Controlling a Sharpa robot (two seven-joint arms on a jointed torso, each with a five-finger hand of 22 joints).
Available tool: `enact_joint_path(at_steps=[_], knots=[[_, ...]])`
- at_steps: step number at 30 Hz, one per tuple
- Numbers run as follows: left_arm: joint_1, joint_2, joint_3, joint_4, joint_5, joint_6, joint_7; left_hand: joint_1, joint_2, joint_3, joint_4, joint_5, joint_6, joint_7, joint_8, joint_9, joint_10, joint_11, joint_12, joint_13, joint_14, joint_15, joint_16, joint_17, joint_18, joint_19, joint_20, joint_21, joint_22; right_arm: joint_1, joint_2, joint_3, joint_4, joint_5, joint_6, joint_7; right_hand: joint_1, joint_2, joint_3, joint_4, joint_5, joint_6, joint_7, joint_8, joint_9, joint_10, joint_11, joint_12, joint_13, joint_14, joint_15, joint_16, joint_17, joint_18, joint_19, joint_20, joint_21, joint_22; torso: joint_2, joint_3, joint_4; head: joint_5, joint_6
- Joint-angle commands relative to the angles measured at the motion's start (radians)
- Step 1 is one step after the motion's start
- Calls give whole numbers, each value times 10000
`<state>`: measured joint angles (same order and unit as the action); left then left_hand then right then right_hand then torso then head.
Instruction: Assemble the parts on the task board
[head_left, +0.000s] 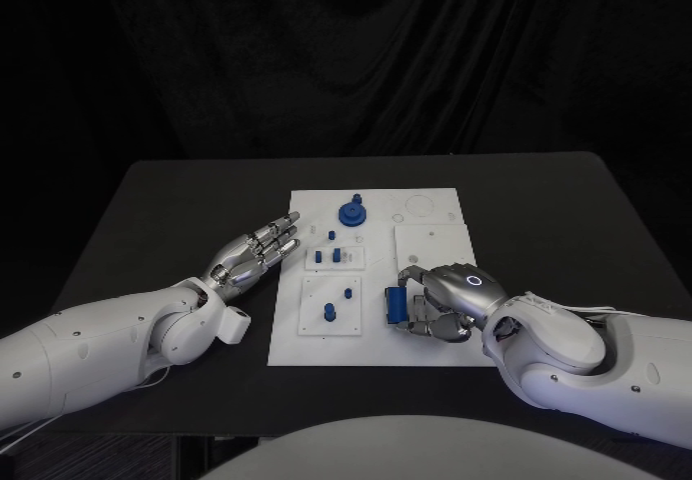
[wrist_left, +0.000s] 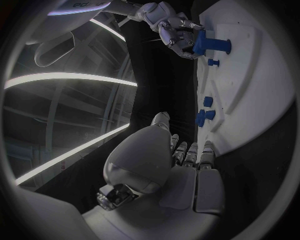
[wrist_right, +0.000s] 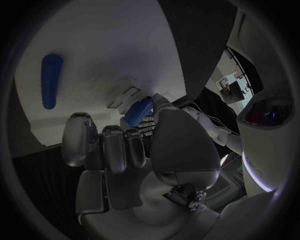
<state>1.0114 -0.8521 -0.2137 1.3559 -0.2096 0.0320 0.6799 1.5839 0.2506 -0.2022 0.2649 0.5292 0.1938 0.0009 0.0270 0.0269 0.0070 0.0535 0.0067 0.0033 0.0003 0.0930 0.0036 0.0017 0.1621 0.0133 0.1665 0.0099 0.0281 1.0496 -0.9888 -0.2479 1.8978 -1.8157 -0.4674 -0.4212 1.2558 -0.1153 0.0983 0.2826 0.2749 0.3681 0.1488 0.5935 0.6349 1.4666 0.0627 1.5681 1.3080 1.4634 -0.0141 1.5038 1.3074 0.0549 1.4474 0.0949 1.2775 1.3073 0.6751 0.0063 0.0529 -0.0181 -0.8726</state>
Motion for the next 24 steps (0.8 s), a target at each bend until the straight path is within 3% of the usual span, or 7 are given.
enact_joint_path(at_steps=[1,6,11,16,19,24], knots=[[-23,19,8,17,6,148,583,69,-12,75,-9,6,22,78,31,15,0,54,-45,-11,-3,49,-36,-17,-147,5,85,11,10,-29,24,2,4,-198,-33,-211,-1,174,69,13,304,155,-40,146,-89,1042,-65,27,2628,614,-19,-48,720,149,-33,-36,-36,1699,-3,0,1,-3,0],[-26,20,8,7,6,158,574,69,-10,83,-10,17,22,100,32,14,-1,55,-46,-12,-3,47,-36,-17,-145,6,86,12,11,-30,27,2,29,-207,-159,-161,-217,362,51,33,964,298,-105,322,-334,1042,-161,27,2628,632,-101,-28,775,143,-10,-110,-13,1711,3,-7,11,-5,0],[-30,25,8,2,6,172,565,69,-10,83,-10,17,22,100,32,14,-1,55,-46,-12,-3,47,-36,-17,-145,6,86,12,11,-30,-4,2,79,-211,-243,-108,-492,500,22,61,1257,399,-148,402,-512,1042,-227,27,2628,645,-157,-14,818,141,2,-159,-4,1717,4,-5,13,-5,0],[-39,15,8,7,6,184,563,66,-10,87,-8,16,6,110,29,12,-5,59,-47,-13,-3,49,-36,-17,-144,6,86,11,10,-30,-80,3,170,-212,-311,-53,-728,559,105,53,2448,491,-199,469,-934,1042,-299,27,2628,659,-223,1,869,136,16,-229,-4,1723,2,-3,7,8,0],[-46,9,8,9,6,187,567,66,-10,87,-8,16,6,110,29,12,-5,59,-47,-13,-3,49,-36,-17,-144,6,86,11,10,-30,-129,3,232,-212,-382,-19,-837,515,295,57,3540,516,-202,483,-1244,1042,-311,27,2628,662,-234,1,882,135,18,-246,-17,1724,6,3,4,14,0],[-59,5,8,3,6,190,573,60,-6,90,-3,13,-8,110,26,9,-5,66,-47,-13,-3,52,-36,-17,-144,6,88,11,9,-30,-215,3,326,-212,-489,38,-963,402,689,57,4639,509,-210,482,-1659,1042,-338,27,2628,662,-256,-3,888,139,15,-264,-47,1720,4,9,-4,21,0]])
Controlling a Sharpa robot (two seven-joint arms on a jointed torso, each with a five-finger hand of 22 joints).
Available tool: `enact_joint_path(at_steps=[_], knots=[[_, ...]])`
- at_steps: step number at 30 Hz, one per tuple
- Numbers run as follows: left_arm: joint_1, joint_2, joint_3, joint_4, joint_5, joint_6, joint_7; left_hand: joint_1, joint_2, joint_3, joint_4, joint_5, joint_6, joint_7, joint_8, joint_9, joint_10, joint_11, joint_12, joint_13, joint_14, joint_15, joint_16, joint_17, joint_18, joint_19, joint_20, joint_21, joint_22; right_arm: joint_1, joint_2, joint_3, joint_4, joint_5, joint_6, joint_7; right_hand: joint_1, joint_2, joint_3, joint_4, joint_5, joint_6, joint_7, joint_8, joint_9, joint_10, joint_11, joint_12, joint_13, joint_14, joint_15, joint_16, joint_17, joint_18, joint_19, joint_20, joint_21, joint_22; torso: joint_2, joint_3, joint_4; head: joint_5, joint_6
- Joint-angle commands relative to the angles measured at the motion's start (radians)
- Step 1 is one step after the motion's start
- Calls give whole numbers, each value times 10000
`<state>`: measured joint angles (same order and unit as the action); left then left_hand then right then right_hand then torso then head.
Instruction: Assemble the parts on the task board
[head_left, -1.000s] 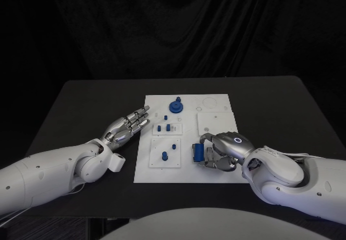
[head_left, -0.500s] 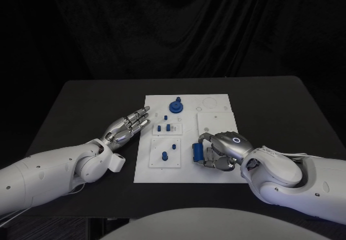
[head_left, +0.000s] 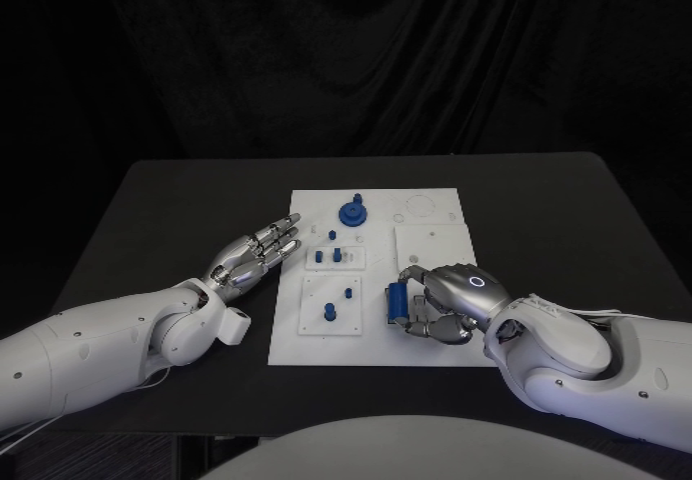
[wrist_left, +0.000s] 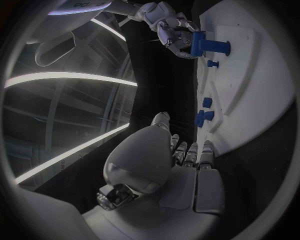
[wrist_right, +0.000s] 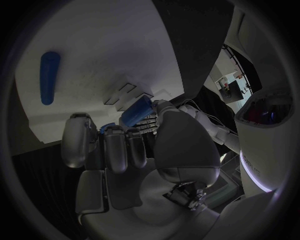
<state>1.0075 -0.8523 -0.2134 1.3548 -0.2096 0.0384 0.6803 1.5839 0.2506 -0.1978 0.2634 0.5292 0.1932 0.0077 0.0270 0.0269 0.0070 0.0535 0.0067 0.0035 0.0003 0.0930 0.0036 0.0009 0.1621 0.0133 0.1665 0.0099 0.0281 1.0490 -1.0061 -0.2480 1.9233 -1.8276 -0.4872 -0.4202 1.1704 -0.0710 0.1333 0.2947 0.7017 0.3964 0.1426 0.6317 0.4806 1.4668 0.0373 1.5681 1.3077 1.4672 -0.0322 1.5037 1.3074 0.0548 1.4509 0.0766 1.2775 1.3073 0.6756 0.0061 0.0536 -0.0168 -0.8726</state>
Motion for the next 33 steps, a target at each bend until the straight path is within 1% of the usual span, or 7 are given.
enact_joint_path(at_steps=[1,2,3,15,23,25,33], knots=[[-23,6,5,13,6,126,570,60,-7,47,12,13,-2,43,26,9,-5,66,-47,-15,-3,52,-36,-9,-144,6,88,11,10,-24,-60,4,89,-94,-302,38,-139,-60,406,-63,503,229,-150,98,-180,1040,-92,27,2631,620,-76,-9,872,145,-25,-88,-63,1716,-3,12,-12,12,0],[-24,4,5,13,6,126,570,51,-2,49,21,5,-4,39,24,8,-4,77,-47,-15,-3,55,-36,-9,-144,6,90,11,10,-24,-70,4,100,-94,-304,44,-191,-102,541,-60,840,166,-156,46,-306,1040,-104,27,2631,602,-88,-33,823,161,-59,-95,-141,1694,-3,13,-13,19,0],[-26,1,5,13,6,125,571,50,-2,49,22,5,-4,39,24,8,-4,77,-47,-15,-3,55,-36,-9,-144,6,90,11,10,-24,-86,4,118,-94,-300,55,-205,-125,588,-64,920,149,-157,30,-352,1040,-108,27,2631,599,-93,-38,813,160,-60,-96,-145,1693,-4,15,-16,25,0],[-40,-9,5,14,6,116,569,36,3,49,36,-7,-11,34,22,7,-4,86,-47,-15,-3,57,-36,-9,-144,6,92,12,10,-24,-155,3,193,-94,12,68,-256,-424,906,-106,1232,-92,-160,-221,-793,1040,-126,27,2631,582,-108,-59,783,174,-94,-113,-227,1675,-10,5,-13,41,0],[-46,-4,5,12,6,120,567,21,5,48,50,-23,-14,28,21,6,-4,94,-47,-15,-3,60,-36,-9,-145,6,94,12,9,-24,-122,3,162,-94,344,-49,-359,-553,1070,-95,937,-369,-78,-657,-1367,1040,-65,27,2631,600,-61,-30,863,161,-76,-81,-199,1690,-8,-1,3,32,0],[-47,-2,5,12,6,122,565,21,5,48,50,-23,-14,28,21,6,-4,94,-47,-15,-3,60,-36,-9,-145,6,94,12,9,-25,-114,3,143,-94,405,-83,-438,-562,1073,-97,601,-394,-32,-830,-1618,1040,-26,27,2631,606,-26,-26,869,159,-64,-54,-194,1692,-10,-3,2,32,0],[-52,12,5,-4,6,146,552,5,1,46,65,-42,-11,28,21,7,-9,99,-49,-16,-3,63,-36,-9,-145,7,98,12,10,-25,-52,2,62,-94,540,-168,-438,-557,1085,-108,398,-395,5,-934,-1781,1040,11,27,2631,594,-1,-44,827,166,-76,-31,-230,1682,-4,-2,-4,33,0]])
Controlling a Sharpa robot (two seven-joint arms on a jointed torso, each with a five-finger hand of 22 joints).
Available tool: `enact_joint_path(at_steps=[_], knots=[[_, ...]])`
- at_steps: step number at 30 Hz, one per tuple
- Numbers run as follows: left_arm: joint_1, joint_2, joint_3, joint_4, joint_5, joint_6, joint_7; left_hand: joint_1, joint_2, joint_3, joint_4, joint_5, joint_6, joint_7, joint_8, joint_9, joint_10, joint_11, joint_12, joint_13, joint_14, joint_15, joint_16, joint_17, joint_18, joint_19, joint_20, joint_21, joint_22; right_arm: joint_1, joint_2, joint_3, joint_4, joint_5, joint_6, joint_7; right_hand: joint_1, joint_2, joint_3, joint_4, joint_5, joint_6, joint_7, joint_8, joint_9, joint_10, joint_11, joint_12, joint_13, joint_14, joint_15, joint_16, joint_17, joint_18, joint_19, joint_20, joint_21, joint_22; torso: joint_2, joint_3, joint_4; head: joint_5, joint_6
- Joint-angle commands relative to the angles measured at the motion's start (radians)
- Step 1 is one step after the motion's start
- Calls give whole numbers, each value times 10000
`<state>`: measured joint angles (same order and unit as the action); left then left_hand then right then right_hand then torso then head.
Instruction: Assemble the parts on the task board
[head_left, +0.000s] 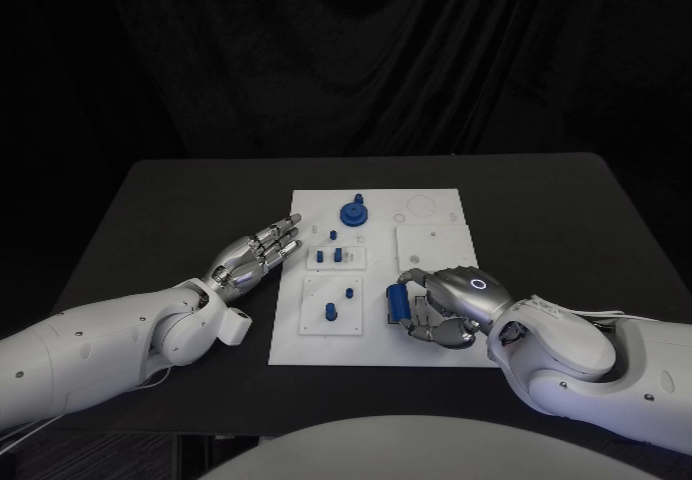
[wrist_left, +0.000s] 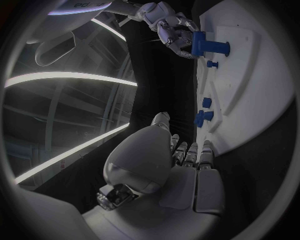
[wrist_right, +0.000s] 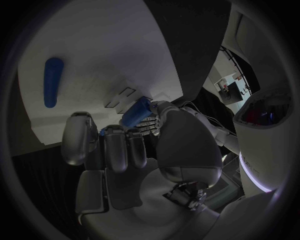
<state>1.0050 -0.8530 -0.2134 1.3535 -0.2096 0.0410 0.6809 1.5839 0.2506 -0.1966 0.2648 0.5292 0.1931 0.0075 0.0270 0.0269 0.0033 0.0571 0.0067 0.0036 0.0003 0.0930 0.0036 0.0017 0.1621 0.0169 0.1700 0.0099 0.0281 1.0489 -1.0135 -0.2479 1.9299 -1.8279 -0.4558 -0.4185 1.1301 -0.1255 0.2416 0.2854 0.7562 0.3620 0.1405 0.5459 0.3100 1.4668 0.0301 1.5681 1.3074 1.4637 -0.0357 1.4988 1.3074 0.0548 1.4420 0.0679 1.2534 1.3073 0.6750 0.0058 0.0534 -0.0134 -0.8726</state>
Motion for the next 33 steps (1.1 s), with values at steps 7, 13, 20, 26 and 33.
enact_joint_path(at_steps=[7,13,20,26,33], knots=[[-38,27,4,-1,6,132,540,5,1,33,52,-42,-10,29,21,7,28,63,-49,-17,-3,63,-36,-17,-144,-29,63,12,10,-24,74,2,-29,-90,272,-225,-102,40,-77,-11,-1147,146,73,-228,-464,1040,139,27,2634,605,87,-33,747,184,-19,109,-75,1659,8,-1,6,8,0],[-50,22,4,-3,6,133,535,5,1,33,52,-42,-10,29,21,7,28,63,-49,-17,-3,63,-36,-17,-144,-29,63,12,10,-24,55,2,-24,-90,289,-246,-96,50,-200,-19,-1801,274,106,-350,-745,1004,177,1,2598,579,122,-72,666,202,-53,144,-168,1635,3,-1,0,30,0],[-70,21,4,-11,6,139,534,5,1,33,52,-42,-10,29,21,7,28,63,-49,-17,-3,63,-36,-17,-144,-29,63,12,10,-25,43,2,-8,-90,194,-193,-155,78,-742,37,-3811,80,136,-773,-1315,824,202,-133,2416,536,148,-138,533,232,-110,178,-327,1596,-2,1,0,29,0],[-87,18,4,-23,6,138,536,5,1,33,52,-42,-10,29,21,7,28,63,-49,-17,-3,63,-36,-17,-144,-29,63,12,10,-25,40,2,-6,-90,79,-136,-288,-429,-1570,119,-5298,-797,157,-1766,-1957,718,216,-217,2305,512,159,-178,453,245,-130,191,-413,1580,-1,-2,-1,17,0],[-101,13,4,-22,6,131,551,5,1,33,52,-42,-10,29,21,7,28,63,-49,-17,-3,63,-36,-17,-144,-29,63,12,10,-25,-2,2,9,-90,-263,-49,-282,-1219,-2330,162,-6158,-1298,148,-2224,-2235,608,205,-305,2190,491,147,-205,399,254,-156,176,-477,1567,-5,7,-10,39,0]])
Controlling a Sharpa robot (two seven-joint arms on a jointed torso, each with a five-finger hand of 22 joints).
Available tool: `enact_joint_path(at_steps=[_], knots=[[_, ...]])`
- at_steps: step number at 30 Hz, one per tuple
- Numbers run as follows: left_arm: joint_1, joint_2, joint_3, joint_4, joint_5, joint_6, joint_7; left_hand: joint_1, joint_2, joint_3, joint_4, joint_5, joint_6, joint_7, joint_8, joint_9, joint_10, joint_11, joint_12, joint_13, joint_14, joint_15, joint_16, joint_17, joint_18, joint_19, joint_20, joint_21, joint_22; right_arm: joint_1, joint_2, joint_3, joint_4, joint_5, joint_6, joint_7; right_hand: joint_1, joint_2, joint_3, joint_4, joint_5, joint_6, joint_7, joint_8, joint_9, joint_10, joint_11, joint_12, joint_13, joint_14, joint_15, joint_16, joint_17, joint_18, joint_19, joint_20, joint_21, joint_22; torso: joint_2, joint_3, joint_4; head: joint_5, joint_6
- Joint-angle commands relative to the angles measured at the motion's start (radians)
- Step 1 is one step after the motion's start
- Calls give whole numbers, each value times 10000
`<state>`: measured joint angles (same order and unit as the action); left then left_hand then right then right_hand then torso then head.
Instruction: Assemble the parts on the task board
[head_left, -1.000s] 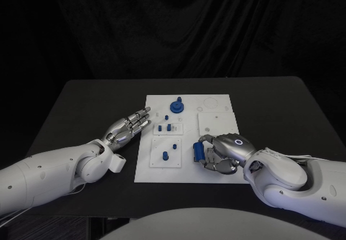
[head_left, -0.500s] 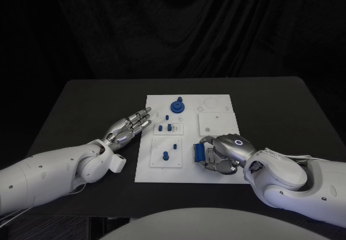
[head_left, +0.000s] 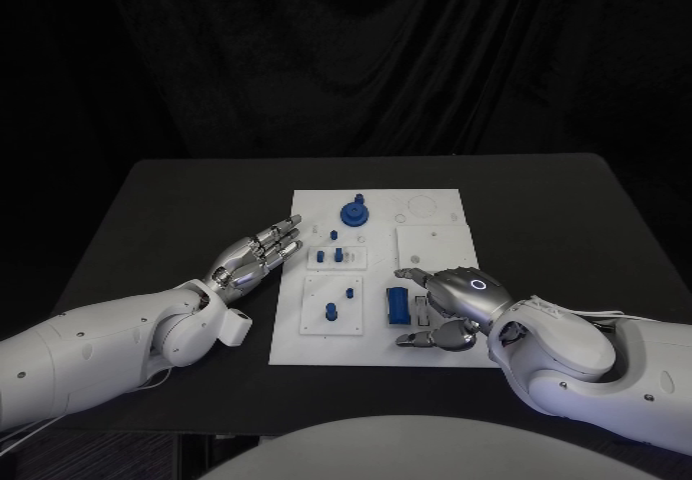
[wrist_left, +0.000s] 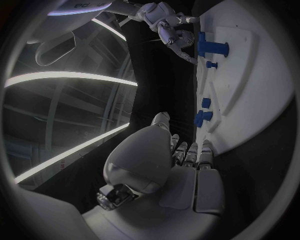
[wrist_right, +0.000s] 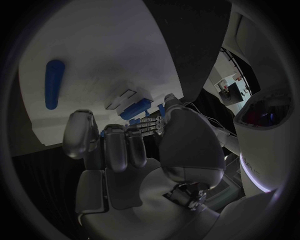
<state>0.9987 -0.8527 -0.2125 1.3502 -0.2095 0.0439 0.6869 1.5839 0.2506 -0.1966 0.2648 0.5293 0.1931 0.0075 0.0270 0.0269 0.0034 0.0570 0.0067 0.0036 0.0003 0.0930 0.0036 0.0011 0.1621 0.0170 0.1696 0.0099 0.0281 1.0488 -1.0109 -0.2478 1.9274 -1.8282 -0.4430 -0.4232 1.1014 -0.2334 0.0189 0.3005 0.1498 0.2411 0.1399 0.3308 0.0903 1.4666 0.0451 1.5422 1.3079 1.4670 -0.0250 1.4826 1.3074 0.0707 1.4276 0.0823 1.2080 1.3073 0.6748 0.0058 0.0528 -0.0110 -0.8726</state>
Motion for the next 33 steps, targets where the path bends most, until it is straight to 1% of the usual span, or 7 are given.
enact_joint_path(at_steps=[1,7,11,15,23,28,33], knots=[[-39,8,-4,14,5,98,495,5,1,34,52,-42,-10,30,21,7,27,64,-48,-17,-3,63,-36,-11,-145,-30,67,12,10,-24,-45,0,44,-88,-501,31,7,-163,-125,12,-121,-114,153,-86,-48,603,54,-51,2177,458,39,-41,404,97,-17,31,-34,1564,-1,10,-3,19,0],[-47,-28,-4,32,5,65,524,-20,-18,30,70,-56,-22,41,18,5,22,63,-50,-19,-3,76,-36,-11,-143,-30,83,11,7,-14,-271,4,207,-88,-856,172,137,-57,-17,6,-89,-203,130,-126,-86,589,41,-63,2162,467,32,-30,428,92,-6,27,-13,1572,2,12,3,79,0],[-49,-39,-4,42,5,39,533,-20,-20,32,71,-50,-15,40,19,6,26,64,-49,-17,-3,73,-36,-11,-142,-30,82,11,7,81,-502,6,355,-57,-967,263,403,741,591,-25,753,8,112,166,-74,554,19,-96,2120,464,12,-43,405,95,4,14,-24,1571,12,11,0,90,0],[-51,-39,-4,46,5,18,542,-20,-20,32,71,-50,-15,40,19,6,26,64,-49,-17,-3,73,-36,-11,-142,-30,82,11,7,255,-657,7,432,225,-1033,395,504,1079,859,-57,1283,288,116,465,-48,567,23,-88,2132,468,15,-42,409,88,22,15,-2,1580,20,14,-4,95,0],[-52,-33,-4,66,5,-38,585,-21,-30,35,71,-18,11,34,25,11,33,57,-47,-15,-3,58,-36,-11,-137,-29,76,12,8,1069,-1008,6,494,1672,-563,510,610,1708,1104,-151,1612,2371,114,2365,432,1042,183,286,2629,594,132,127,766,0,214,86,387,1696,-13,5,30,7,0],[-52,35,-4,43,5,-37,593,-21,-30,35,71,-18,11,34,25,11,33,57,-47,-15,-3,58,-36,-11,-137,-29,76,12,8,1413,-931,4,318,2017,-87,453,923,1817,1164,-259,1790,2920,45,3148,801,1042,163,286,2629,648,127,214,949,-36,303,113,602,1752,-14,-8,19,-37,0],[-52,45,-4,48,5,-12,593,-22,-41,36,71,0,9,31,26,10,35,48,-46,-15,-3,48,-36,-11,-132,-26,71,14,13,1429,-679,2,134,2121,395,330,1296,1686,792,-335,405,2338,-135,5540,2329,1042,23,286,2629,640,17,203,928,-21,272,14,585,1734,1,-5,-3,46,0]])
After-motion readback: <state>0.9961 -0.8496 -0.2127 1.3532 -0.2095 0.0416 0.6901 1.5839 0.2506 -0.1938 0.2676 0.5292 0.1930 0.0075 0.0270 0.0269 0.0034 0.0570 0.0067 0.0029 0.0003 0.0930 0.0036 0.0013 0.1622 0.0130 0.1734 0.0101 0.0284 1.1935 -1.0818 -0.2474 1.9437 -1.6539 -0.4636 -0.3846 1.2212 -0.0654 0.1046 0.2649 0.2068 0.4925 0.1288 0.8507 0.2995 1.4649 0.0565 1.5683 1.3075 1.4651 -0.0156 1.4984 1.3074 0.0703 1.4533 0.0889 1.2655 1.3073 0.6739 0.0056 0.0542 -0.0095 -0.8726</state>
